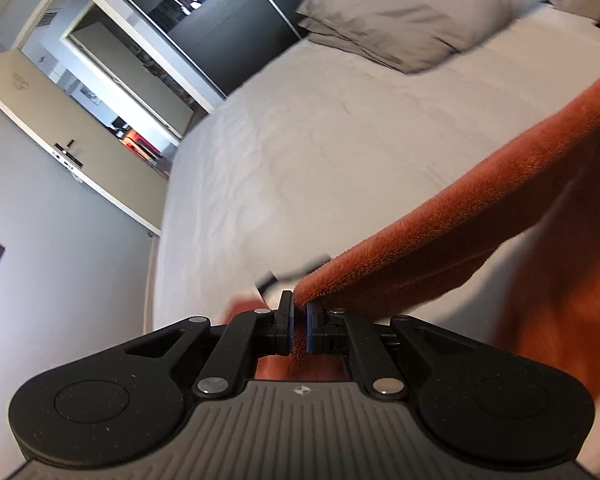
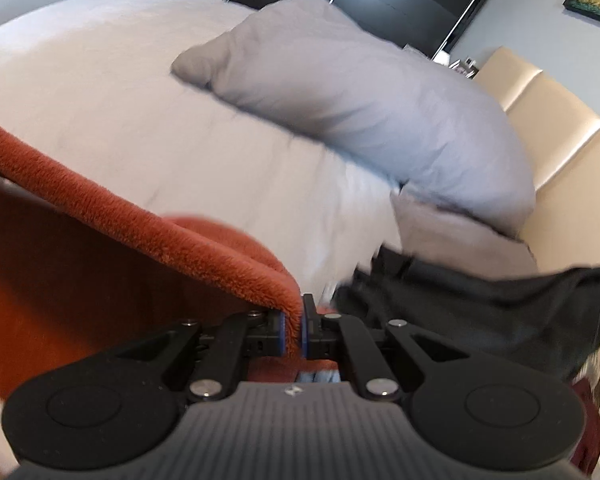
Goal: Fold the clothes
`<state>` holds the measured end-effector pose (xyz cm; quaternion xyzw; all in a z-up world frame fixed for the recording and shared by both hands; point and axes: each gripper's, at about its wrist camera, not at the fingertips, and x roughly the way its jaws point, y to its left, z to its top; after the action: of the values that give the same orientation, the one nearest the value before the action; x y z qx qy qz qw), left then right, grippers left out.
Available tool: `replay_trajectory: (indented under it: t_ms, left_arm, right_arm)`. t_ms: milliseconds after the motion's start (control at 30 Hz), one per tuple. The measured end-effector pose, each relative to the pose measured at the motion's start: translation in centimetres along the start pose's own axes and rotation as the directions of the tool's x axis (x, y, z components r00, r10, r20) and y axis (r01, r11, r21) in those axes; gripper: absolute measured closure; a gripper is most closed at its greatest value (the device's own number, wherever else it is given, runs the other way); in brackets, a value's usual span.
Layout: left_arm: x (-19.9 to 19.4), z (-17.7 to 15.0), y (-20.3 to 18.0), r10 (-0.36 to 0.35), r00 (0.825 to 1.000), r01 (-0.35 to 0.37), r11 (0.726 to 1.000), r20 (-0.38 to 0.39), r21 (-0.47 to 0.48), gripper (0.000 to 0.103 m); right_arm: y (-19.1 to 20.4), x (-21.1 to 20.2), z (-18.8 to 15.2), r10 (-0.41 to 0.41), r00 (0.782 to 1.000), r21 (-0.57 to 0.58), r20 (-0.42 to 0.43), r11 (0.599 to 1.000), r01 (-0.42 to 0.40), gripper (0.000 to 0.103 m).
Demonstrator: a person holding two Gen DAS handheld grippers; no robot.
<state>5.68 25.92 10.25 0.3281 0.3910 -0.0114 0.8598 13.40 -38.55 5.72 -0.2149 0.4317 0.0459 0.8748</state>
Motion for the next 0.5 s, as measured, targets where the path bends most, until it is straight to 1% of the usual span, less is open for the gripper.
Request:
replay_trajectory:
  t_ms: [67, 167, 300, 367, 500]
  left_arm:
    - [-0.5, -2.1, -1.7, -0.023, 1.0, 0.024, 0.999, -0.007, 0.024, 0.099]
    - [-0.1, -4.7, -4.6, -0.072, 0.996, 0.075, 0.995, -0.049, 0.07, 0.099]
    - [0.5, -7.1, -8.0, -0.129, 0.986, 0.141, 0.982, -0.106, 0.125, 0.1]
    - [0.9, -7.9, -9.4, -0.172, 0.976, 0.191, 0.971, -0.135, 0.144, 0.1]
    - [1.0, -9.4, -12.0, -0.27, 0.945, 0.303, 0.933, -0.183, 0.191, 0.1]
  right_arm:
    - [0.6, -0.1, -2.2, 0.009, 0.999, 0.011, -0.032, 1.0, -0.009, 0.095]
    - [1.6, 0.7, -5.1, 0.024, 0.995, 0.025, -0.098, 0.999, -0.022, 0.095]
    - [3.6, 2.6, -8.0, 0.02, 0.98, 0.006, -0.196, 1.0, -0.02, 0.095]
    - [4.3, 3.6, -8.9, 0.011, 0.974, -0.001, -0.225, 1.0, -0.011, 0.095]
    - [5.4, 5.1, -9.8, -0.02, 0.964, -0.018, -0.263, 1.0, 0.016, 0.095]
